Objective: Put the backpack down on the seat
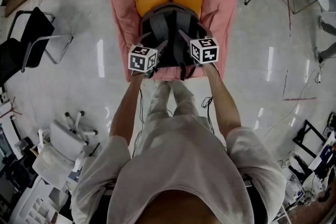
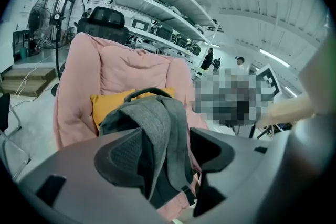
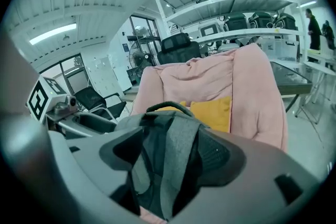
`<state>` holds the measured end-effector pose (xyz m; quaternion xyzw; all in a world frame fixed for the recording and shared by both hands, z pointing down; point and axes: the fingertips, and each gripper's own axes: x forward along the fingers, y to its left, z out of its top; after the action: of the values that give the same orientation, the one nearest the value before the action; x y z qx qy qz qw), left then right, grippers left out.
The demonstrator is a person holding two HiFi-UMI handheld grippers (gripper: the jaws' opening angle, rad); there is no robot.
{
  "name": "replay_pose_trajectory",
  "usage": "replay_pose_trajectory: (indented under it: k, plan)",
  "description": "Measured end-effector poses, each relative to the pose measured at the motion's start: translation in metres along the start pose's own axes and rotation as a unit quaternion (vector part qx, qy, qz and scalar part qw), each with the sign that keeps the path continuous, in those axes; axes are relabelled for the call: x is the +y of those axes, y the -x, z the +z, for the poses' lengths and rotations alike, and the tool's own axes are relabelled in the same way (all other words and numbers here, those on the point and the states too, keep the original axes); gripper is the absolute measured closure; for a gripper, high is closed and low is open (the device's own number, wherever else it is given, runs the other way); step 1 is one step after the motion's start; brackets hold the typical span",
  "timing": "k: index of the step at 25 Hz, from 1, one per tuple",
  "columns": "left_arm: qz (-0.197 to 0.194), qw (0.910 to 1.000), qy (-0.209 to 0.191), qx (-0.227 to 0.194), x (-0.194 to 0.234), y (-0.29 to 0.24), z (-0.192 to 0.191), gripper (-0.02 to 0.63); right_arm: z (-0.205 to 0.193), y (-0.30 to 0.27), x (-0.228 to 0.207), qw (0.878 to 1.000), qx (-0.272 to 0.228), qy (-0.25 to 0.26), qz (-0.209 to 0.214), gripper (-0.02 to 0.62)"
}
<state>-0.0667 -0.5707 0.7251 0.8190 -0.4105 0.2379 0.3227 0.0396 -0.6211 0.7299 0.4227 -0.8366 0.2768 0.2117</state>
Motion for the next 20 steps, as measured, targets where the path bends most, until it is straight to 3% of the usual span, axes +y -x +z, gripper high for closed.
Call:
replay_pose_trajectory:
  k: [5,11,20]
  plan:
    - [0.014,0.9995,-0.003,-0.027,-0.008,0.025,0.003,0.339,0.007,0.029,0.011,0.999,-0.020,0.024,-0.008,0.292]
    - [0.021,0.9956,-0.039,-0.082,-0.033,0.062,0.034,0.341,0.022,0.067,0.035,0.998,-0.050,0.046,-0.005,0.353]
    - [0.010,0.9860,-0.077,-0.148,-0.084,0.111,0.066,0.449,0.052,0.129,0.063,0.992,-0.108,0.066,-0.014,0.459]
